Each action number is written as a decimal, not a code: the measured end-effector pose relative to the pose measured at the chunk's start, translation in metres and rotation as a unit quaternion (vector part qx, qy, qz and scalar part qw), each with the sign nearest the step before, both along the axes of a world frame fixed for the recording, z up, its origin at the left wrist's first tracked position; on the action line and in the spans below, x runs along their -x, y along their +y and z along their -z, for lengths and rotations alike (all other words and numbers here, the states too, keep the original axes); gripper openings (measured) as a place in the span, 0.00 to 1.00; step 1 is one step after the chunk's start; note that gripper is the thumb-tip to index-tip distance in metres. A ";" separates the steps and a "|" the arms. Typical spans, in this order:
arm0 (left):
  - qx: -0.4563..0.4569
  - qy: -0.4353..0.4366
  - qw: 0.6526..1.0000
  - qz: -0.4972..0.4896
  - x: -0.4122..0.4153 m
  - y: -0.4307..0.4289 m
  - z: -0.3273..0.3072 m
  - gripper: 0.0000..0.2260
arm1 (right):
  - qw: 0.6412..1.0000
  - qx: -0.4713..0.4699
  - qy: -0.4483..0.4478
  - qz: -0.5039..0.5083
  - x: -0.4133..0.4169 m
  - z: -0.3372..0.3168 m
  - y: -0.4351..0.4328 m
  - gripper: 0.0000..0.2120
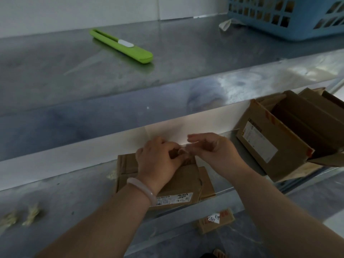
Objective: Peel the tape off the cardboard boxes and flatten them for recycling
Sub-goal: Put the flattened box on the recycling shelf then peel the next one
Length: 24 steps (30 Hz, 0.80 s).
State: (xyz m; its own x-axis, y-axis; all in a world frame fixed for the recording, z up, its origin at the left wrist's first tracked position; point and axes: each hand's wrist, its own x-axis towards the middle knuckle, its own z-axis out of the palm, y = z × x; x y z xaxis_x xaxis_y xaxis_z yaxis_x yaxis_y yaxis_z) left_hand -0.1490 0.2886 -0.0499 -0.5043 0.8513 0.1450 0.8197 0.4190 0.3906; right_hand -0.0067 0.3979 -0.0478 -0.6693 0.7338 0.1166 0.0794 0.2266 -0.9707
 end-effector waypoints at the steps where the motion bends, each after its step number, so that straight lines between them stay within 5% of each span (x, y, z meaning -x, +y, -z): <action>1: -0.006 -0.007 1.000 -0.002 0.000 0.001 0.001 0.17 | 0.999 0.004 0.004 0.033 -0.003 0.002 0.002 0.15; 6: -0.048 -0.013 0.998 0.029 -0.002 0.004 -0.002 0.09 | 0.988 0.085 -0.128 0.010 -0.012 0.018 -0.008 0.25; 13: -0.040 0.110 0.992 0.045 -0.007 0.012 -0.008 0.02 | 0.985 0.164 -0.057 -0.011 -0.009 0.024 -0.020 0.13; 24: -0.105 -0.032 0.993 -0.033 0.005 0.015 -0.002 0.03 | 0.986 0.145 -0.063 0.048 0.001 0.034 -0.024 0.17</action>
State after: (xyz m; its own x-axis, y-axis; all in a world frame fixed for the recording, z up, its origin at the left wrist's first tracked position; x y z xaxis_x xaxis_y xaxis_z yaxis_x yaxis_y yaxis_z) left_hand -0.1545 0.3034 -0.0483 -0.5714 0.7708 0.2816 0.7643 0.3748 0.5248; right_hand -0.0077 0.3741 -0.0813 -0.5908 0.7850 -0.1863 0.2106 -0.0729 -0.9749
